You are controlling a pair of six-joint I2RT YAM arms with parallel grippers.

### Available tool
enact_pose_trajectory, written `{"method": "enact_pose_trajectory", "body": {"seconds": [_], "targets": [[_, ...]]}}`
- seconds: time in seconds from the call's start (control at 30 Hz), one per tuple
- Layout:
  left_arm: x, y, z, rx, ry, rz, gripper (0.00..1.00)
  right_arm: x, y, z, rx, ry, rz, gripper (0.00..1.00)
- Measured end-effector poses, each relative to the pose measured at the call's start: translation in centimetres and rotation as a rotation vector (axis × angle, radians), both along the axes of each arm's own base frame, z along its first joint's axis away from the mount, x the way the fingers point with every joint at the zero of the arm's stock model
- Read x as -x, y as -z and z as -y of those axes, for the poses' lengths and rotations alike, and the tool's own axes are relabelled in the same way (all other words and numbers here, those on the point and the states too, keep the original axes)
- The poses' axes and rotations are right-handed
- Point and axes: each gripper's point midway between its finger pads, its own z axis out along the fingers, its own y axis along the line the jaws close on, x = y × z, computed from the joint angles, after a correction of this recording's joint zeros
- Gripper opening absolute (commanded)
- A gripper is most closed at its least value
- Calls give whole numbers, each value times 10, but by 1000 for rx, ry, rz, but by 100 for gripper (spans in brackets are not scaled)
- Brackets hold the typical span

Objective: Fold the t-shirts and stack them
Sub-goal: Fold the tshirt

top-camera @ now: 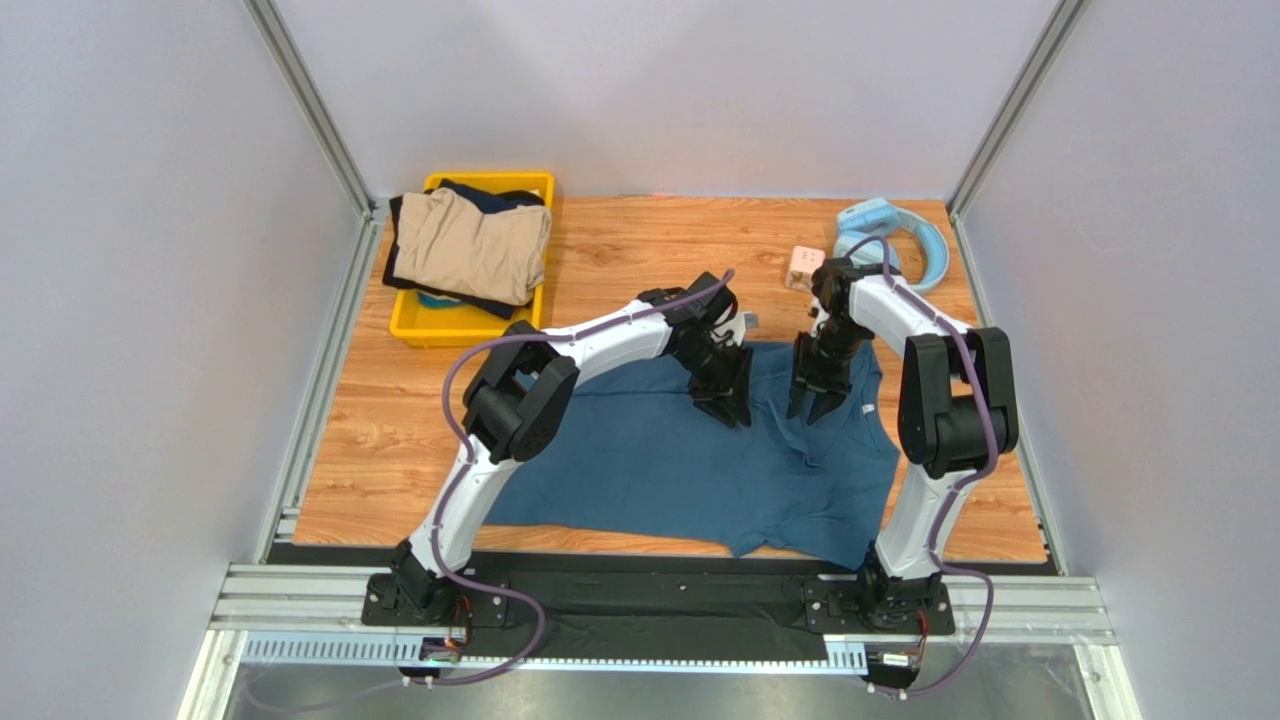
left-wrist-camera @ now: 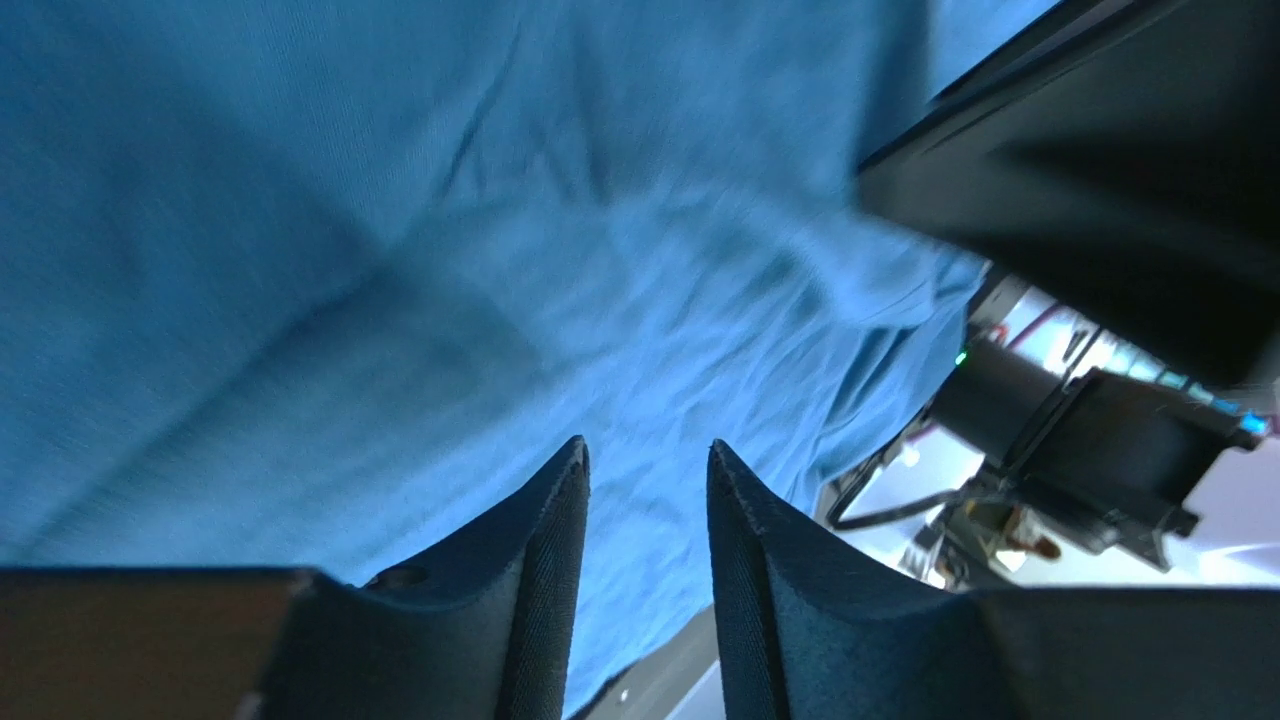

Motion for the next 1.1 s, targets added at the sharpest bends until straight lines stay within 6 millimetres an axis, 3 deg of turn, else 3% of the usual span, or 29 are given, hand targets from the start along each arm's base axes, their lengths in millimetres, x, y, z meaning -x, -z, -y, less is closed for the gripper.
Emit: {"method": "enact_pose_trajectory", "body": {"seconds": [0.17, 0.47, 0.77, 1.1], "targets": [[-18, -9, 7, 32, -35, 47, 45, 5, 13, 0, 5, -5, -36, 47], [-38, -30, 26, 97, -59, 90, 45, 6, 21, 0, 4, -6, -51, 43], [-41, 0, 32, 71, -76, 37, 45, 17, 30, -13, -73, 16, -94, 41], [-39, 6, 32, 63, -83, 21, 44, 27, 29, -18, -96, 32, -109, 40]]}}
